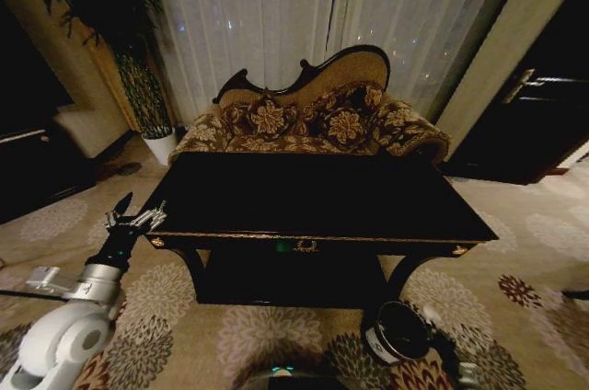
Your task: Move to the front of the table and place the trash on the table into the trash bin.
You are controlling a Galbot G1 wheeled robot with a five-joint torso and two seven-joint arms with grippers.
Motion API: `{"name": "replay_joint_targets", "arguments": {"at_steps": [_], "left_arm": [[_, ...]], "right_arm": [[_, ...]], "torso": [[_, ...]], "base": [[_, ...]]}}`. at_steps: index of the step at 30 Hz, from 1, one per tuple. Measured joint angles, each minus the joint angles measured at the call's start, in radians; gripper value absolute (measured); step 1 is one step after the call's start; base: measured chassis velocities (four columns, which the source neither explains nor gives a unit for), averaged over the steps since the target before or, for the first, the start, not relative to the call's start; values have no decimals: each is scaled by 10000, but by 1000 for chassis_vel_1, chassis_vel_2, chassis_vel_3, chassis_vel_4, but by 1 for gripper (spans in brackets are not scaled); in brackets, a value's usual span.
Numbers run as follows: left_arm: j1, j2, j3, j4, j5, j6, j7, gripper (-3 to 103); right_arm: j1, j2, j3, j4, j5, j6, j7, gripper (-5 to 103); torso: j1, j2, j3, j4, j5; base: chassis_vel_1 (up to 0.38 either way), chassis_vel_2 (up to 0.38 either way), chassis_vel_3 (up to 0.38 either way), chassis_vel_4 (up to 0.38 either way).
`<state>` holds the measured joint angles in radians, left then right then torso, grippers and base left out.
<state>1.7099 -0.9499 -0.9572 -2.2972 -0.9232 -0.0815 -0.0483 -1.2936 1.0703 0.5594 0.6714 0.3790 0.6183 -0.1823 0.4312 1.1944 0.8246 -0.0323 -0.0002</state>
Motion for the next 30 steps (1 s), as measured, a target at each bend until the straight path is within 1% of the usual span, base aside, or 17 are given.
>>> {"name": "replay_joint_targets", "arguments": {"at_steps": [3,4,6,8,9,10,11,12,15,17,21,23,26,27,29,30], "left_arm": [[0,0,0,0,0,0,0,100],[0,0,0,0,0,0,0,100],[0,0,0,0,0,0,0,100],[0,0,0,0,0,0,0,100],[0,0,0,0,0,0,0,100],[0,0,0,0,0,0,0,100],[0,0,0,0,0,0,0,100],[0,0,0,0,0,0,0,100],[0,0,0,0,0,0,0,100],[-1,0,0,0,0,0,0,100],[0,0,0,0,0,0,0,100],[0,0,0,0,0,0,0,100],[0,0,0,0,0,0,0,100],[0,0,0,0,0,0,0,100],[0,0,0,0,0,0,0,100],[0,0,0,0,0,0,0,100]], "right_arm": [[92,74,-4,-69,-26,3,-4,1],[121,96,-5,-92,-29,3,-5,-2],[233,180,-1,-186,-27,3,-31,8],[263,219,1,-204,-23,3,-37,8],[271,262,1,-198,-22,3,-45,19],[270,280,2,-188,-19,3,-48,19],[273,286,3,-186,-16,3,-50,24],[273,286,3,-186,-16,3,-50,24],[286,276,11,-240,-15,7,-93,40],[276,274,11,-243,-16,10,-106,40],[199,427,17,-203,-63,14,-126,62],[194,439,17,-186,-75,14,-126,62],[84,433,31,81,-40,13,-67,79],[84,433,31,81,-40,13,-67,79],[-198,286,104,465,209,-11,-15,90],[-357,223,147,670,320,-21,-2,90]], "torso": [[0,0,0,0,1],[0,0,0,0,1],[0,0,0,0,1],[0,0,0,0,1],[0,0,0,1,1],[0,0,0,0,1],[0,0,0,0,1],[0,0,0,0,1],[0,0,-1,1,1],[-1,0,0,1,1],[0,0,0,-1,4],[0,0,-1,-1,4],[-1,0,-1,3,4],[-1,0,-1,3,4],[1,0,0,1,1],[0,1,-1,1,-2]], "base": [[0,0,0,0],[0,0,0,0],[0,0,0,0],[0,0,0,0],[0,0,0,0],[0,0,0,0],[0,0,0,0],[0,0,0,0],[0,0,0,0],[0,0,0,0],[0,0,0,0],[0,0,0,0],[0,0,0,0],[0,0,0,0],[0,0,0,0],[0,0,0,0]]}}
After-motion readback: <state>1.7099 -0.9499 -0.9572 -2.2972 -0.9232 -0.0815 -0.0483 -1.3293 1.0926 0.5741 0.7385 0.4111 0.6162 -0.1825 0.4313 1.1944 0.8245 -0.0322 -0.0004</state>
